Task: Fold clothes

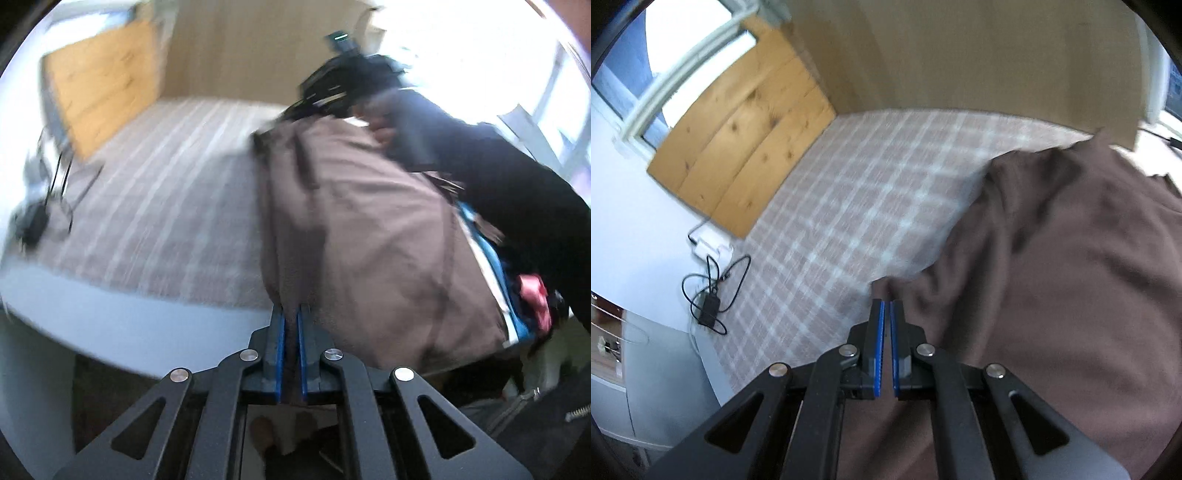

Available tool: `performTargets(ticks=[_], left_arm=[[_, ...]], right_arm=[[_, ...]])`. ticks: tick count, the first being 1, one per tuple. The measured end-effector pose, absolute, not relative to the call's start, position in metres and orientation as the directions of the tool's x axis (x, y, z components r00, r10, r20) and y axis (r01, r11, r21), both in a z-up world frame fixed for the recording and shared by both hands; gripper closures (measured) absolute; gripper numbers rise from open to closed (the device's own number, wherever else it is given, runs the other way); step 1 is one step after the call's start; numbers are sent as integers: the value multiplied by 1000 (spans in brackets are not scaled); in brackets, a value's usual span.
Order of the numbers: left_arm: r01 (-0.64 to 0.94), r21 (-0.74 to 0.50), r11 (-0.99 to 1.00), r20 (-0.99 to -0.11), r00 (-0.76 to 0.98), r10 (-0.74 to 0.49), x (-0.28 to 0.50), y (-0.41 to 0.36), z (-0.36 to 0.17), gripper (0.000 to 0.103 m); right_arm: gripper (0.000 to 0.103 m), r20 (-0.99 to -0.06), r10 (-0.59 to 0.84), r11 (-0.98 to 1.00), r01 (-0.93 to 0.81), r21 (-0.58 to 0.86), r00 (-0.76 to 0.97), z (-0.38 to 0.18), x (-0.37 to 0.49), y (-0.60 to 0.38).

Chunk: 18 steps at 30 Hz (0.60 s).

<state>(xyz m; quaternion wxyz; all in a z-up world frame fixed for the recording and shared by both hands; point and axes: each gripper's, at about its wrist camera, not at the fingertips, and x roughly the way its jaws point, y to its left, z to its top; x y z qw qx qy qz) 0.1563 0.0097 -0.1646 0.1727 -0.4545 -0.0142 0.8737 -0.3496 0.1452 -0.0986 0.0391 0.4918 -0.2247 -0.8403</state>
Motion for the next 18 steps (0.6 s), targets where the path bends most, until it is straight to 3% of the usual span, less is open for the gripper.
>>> performTargets(ticks=[4,7,10,15,16,18], left_arm=[[-319,-152,-936,-803,-512,305,154,23,-168,98],[-305,-158,-939,-813,-499,299,149,24,-174,98],[-294,-162,-942,-820,-491,294,146,25,-176,98],[-268,-165,-949,-824,-491,282,150,20,-178,98],[-263,-171,-950,-824,-490,284,150,19,-180,98],[-248,-183,-951,-827,-484,286,150,16,-183,98]], right_arm=[[97,-831,-278,-910,-146,389,-482,-92,-344,152],[77,-877,-276,-948,-41,317,-394,-94,-361,117],[71,-914,-218,-974,15,227,-343,-108,-379,86],[73,-970,-36,-999,19,32,-240,-147,-416,60],[88,-972,-16,-1000,14,13,-234,-153,-420,60],[99,-966,-32,-999,6,31,-256,-151,-422,63]])
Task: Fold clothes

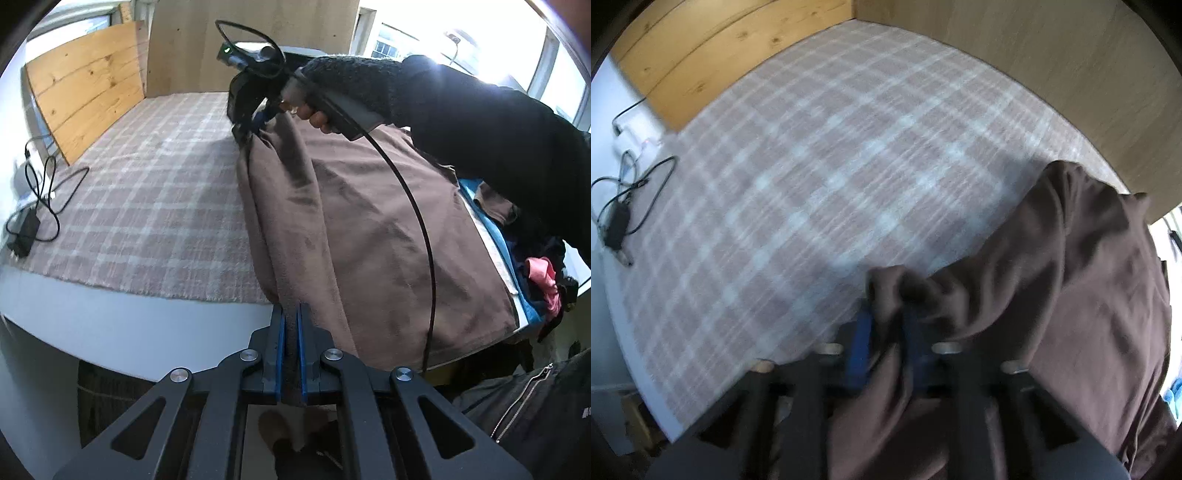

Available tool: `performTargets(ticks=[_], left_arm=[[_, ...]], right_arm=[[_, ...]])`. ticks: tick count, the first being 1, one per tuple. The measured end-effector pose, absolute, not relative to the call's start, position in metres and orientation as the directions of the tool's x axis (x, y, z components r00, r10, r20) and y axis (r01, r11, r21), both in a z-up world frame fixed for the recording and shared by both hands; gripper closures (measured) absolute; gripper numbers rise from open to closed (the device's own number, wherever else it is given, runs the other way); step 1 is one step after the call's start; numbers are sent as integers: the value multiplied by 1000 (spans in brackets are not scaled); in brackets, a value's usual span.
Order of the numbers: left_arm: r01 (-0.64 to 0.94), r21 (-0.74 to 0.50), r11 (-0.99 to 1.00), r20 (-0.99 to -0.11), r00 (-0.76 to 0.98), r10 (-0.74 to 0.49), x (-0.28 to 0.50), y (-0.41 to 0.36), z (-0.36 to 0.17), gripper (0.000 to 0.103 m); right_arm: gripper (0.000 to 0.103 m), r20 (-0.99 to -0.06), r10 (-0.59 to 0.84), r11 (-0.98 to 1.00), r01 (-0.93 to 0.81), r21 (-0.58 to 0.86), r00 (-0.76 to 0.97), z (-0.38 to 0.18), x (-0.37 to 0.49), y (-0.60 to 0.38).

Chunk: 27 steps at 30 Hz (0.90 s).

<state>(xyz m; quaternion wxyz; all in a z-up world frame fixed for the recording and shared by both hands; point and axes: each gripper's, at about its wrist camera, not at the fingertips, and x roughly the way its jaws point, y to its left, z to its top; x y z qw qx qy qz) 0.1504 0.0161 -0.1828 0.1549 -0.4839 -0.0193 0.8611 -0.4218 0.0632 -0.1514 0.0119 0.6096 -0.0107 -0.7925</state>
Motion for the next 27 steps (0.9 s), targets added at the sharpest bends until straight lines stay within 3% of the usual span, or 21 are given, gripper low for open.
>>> performTargets(ticks=[6,9,12,16,19,23,27], left_arm=[[-294,-225,-929,-801,-487,348,159,25,-164,98],[-381,-236,-894,-787,-465,406,164,54,-154,98],[-465,-234,-854,-795,-415,443,163,89,-161,98],[-536,-230,-812,-850,-296,436,157,135,-192,95],[-529,-296,-795,-853,-228,469,163,135,-192,90],[-447,-330,-832,-840,-263,474,177,90,-172,86],[-252,-376,-892,-851,-285,440,167,36,-191,85]], right_arm=[[99,-868,-212,-971,-5,239,-449,-91,-375,120],[99,-839,-219,-957,-59,285,-499,-78,-343,165],[99,-821,-222,-933,-131,336,-526,-84,-311,210],[97,-881,-159,-907,-286,308,-445,-130,-292,255],[89,-932,-144,-907,-332,259,-333,-156,-283,269],[73,-916,-132,-922,-292,253,-378,-135,-258,277],[73,-875,-186,-918,-239,317,-447,-105,-235,270]])
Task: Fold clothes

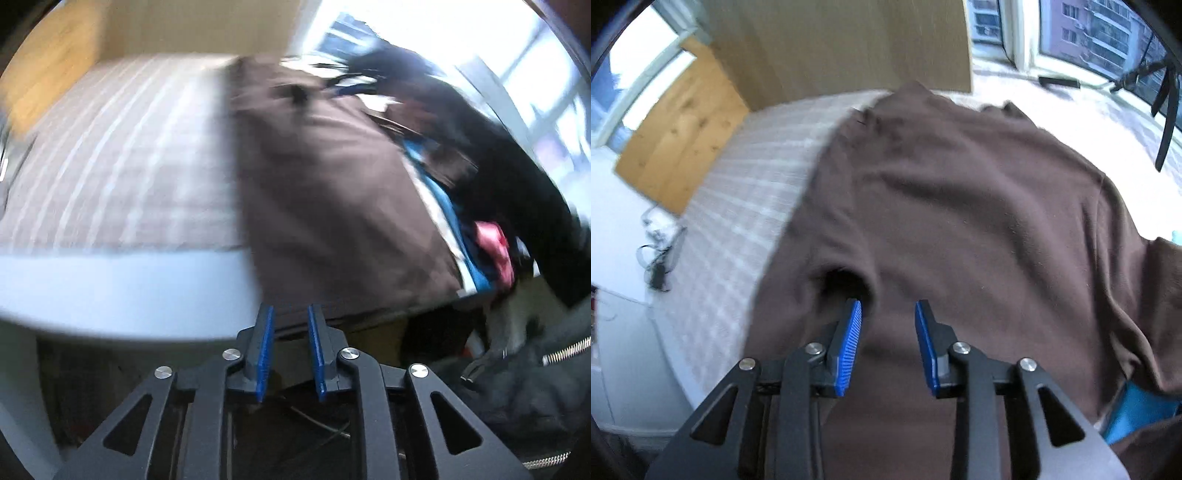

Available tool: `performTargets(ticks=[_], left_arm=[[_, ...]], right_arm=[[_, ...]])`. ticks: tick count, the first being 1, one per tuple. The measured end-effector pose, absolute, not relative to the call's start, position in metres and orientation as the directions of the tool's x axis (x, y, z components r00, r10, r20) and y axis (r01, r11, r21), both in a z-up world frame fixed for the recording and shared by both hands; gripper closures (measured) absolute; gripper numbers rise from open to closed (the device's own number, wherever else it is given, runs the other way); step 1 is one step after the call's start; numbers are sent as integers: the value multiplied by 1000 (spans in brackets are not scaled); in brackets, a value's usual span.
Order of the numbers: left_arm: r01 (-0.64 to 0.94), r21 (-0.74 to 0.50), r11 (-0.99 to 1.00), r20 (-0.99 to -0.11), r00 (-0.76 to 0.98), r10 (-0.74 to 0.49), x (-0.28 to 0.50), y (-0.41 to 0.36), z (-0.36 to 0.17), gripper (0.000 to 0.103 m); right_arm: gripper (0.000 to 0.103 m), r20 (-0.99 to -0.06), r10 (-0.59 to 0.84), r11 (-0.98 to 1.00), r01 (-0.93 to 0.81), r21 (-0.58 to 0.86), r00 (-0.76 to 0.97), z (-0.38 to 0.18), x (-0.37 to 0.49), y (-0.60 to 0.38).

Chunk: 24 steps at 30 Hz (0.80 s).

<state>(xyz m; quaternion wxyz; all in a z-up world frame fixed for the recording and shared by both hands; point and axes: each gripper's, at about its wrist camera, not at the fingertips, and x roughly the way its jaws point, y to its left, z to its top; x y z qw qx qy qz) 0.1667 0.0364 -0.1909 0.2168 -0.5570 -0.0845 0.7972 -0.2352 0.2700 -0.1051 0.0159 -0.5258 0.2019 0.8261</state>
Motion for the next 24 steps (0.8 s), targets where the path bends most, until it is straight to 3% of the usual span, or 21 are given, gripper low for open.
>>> performTargets(ticks=[2,9,11,12,13,14,19,21,22,23,24], left_arm=[[-198,-404,-893,-854,-270,446,159,30,-207,86],[-227,-396,-890,-865,-231,444,150,60,-231,86],[-198,-389,-900,-869,-244,430,148,61,-235,99],[-197,-391,-899,-868,-245,432,149,63,-235,99],[-206,-398,-894,-865,-241,441,151,66,-234,100],[-228,-385,-894,-866,-245,436,155,69,-231,100],[-271,-317,-909,-879,-277,389,171,66,-218,100],[-241,-342,-908,-876,-268,401,166,61,-219,99],[-225,-357,-907,-874,-262,409,163,58,-220,98],[-215,-360,-908,-875,-260,408,161,58,-221,98],[-216,-350,-911,-878,-262,400,160,61,-222,97]], right_arm=[[73,-867,-223,-921,-194,337,-445,-103,-230,254],[73,-890,-300,-927,-114,356,-342,-137,-241,203],[74,-897,-298,-934,-95,345,-328,-146,-242,195],[77,-900,-294,-938,-82,336,-320,-150,-242,191],[95,-910,-282,-946,-72,317,-304,-154,-241,188],[99,-921,-268,-952,-68,298,-282,-159,-240,187],[99,-943,-246,-967,-17,256,-224,-150,-239,190],[95,-932,-237,-969,-5,248,-273,-127,-244,200],[82,-922,-229,-969,-14,246,-312,-115,-250,207],[64,-911,-216,-969,-35,243,-351,-105,-260,215],[56,-902,-197,-970,-58,236,-385,-99,-271,223]])
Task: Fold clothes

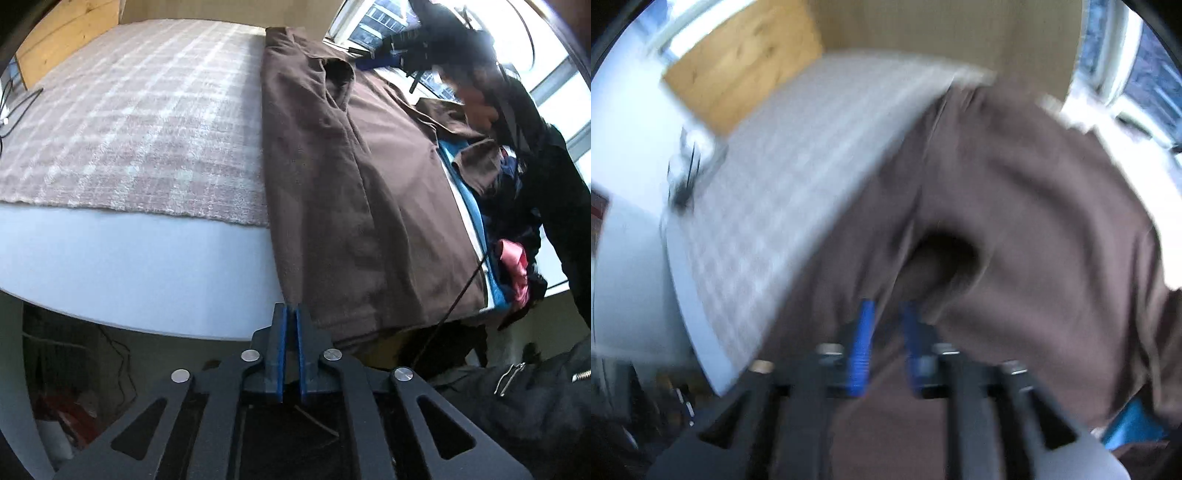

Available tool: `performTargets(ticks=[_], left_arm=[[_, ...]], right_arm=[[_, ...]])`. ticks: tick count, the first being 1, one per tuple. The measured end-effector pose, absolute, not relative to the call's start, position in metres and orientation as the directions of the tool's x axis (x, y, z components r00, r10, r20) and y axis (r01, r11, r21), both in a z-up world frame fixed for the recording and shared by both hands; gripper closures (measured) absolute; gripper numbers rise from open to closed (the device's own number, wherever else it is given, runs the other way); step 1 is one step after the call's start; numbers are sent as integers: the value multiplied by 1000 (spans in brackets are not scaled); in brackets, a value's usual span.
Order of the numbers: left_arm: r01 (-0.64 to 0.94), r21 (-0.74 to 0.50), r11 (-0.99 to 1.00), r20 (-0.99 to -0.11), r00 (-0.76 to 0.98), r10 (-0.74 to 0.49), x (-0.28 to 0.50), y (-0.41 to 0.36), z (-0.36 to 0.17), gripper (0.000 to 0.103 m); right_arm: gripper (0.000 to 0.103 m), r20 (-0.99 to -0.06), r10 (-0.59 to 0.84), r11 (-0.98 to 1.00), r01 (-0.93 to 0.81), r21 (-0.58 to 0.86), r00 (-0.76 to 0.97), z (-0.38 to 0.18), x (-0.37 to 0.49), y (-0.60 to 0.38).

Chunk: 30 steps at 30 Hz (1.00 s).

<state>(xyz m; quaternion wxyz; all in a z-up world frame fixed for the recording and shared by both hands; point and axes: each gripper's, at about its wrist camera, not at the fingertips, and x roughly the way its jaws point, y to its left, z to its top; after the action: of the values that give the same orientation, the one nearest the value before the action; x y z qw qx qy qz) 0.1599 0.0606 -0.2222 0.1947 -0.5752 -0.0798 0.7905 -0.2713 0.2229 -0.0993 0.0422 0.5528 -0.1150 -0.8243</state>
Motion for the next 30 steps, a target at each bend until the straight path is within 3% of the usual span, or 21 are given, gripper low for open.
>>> performTargets(ticks=[4,6,7,8,9,12,17,20,24,27,30], left_arm=[[-251,-313,-916,-897,-239,372,159,77,-231,97],[-280,-282,-918,-905,-240,351,162,82,-230,97],[-288,-274,-918,-909,-234,345,164,81,-228,97],[-294,-268,-917,-913,-228,339,166,79,-225,96],[-291,-261,-921,-916,-228,331,169,74,-221,96],[-268,-251,-930,-906,-272,323,172,57,-198,97],[-401,-268,-876,-837,-354,418,155,86,-176,97],[-505,-285,-815,-824,-305,477,147,114,-192,90],[-539,-279,-795,-880,-187,436,151,118,-220,94],[-531,-293,-795,-858,-220,463,152,114,-196,94],[-540,-325,-776,-812,-261,521,143,131,-165,89]], right_arm=[[54,-882,-174,-966,-98,239,-437,-108,-328,238],[60,-897,-168,-970,-92,224,-408,-127,-349,235],[74,-922,-117,-984,-84,159,-368,-140,-353,229],[79,-943,-64,-993,-74,93,-327,-154,-358,223],[79,-952,-34,-996,-64,57,-305,-162,-358,220],[79,-936,-90,-985,-105,133,-340,-144,-333,231],[79,-827,-159,-939,-177,296,-539,-63,-215,262],[78,-797,-36,-910,-310,275,-603,-26,-124,293],[72,-823,172,-834,-524,170,-541,-12,-9,338],[69,-858,260,-761,-641,100,-443,-23,52,362],[69,-861,273,-707,-697,124,-429,-28,97,386]])
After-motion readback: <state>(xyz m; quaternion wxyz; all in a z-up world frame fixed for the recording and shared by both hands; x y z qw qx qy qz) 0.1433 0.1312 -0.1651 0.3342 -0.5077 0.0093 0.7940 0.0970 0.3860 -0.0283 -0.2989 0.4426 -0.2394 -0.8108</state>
